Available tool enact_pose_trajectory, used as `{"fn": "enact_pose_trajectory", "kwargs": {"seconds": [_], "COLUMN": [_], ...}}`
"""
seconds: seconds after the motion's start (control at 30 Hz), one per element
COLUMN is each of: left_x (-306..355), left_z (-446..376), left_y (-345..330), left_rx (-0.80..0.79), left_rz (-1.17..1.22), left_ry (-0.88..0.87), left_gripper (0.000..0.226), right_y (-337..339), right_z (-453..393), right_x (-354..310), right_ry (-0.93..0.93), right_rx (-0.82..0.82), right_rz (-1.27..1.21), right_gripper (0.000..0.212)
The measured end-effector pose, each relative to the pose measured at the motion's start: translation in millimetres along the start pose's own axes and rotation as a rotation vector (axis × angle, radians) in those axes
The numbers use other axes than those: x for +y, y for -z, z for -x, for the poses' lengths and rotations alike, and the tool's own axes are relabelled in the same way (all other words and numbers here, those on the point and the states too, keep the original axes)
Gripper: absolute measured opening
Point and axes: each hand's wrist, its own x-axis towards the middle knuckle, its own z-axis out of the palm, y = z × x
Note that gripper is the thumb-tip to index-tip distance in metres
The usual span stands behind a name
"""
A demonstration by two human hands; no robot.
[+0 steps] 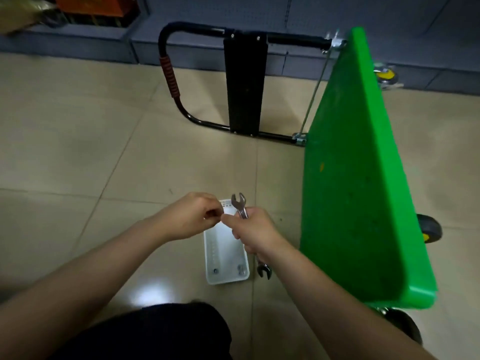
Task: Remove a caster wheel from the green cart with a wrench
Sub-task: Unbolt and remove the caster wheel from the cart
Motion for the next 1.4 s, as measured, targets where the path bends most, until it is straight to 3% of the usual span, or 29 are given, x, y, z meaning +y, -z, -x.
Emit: {"fn": "enact_pose_trajectory", "kwargs": {"seconds": [0.13,0.3,0.4,0.57,0.77,0.97,1.1,1.23,1.4], "left_x": [-36.7,-62.9,-63.5,-47.3,-45.6,-49.9,-48.6,-41.1,-6.0], "left_z": [8.4,15.3,10.8,-2.7,-13.8,-13.4,-13.8,-25.3,-41.7], "left_y": [-73.0,-146.5,-174.5,-202.2,-215.1,-219.6,-196.3,-143.6,-55.6], "left_rx": [-0.070,-0.289,-0.437,-0.635,-0.783,-0.703,-0.582,-0.370,-0.071], "left_rz": [0.072,0.061,-0.089,-0.619,-0.761,-0.723,-0.480,-0.070,0.046], "left_ry": [0.141,0.260,0.206,0.026,0.147,0.114,0.168,0.304,0.240], "left_gripper": [0.005,0.012,0.012,0.025,0.029,0.025,0.019,0.015,0.012], "right_y": [-18.4,-40.0,-47.6,-52.6,-57.1,-59.6,-52.3,-37.0,-20.6], "right_z": [-31.8,-64.8,-75.8,-83.1,-87.8,-88.8,-86.2,-79.1,-53.8], "right_x": [59.0,114.8,138.1,159.3,172.5,177.3,165.6,126.5,47.0], "right_ry": [-0.110,-0.338,-0.435,-0.488,-0.474,-0.477,-0.428,-0.248,-0.027], "right_rx": [-0.015,-0.038,0.008,0.061,0.064,0.072,0.108,0.200,0.272], "right_rz": [0.047,0.012,0.031,0.044,0.066,0.027,0.001,0.044,0.062], "right_gripper": [0.033,0.022,0.021,0.013,0.016,0.014,0.014,0.014,0.023]}}
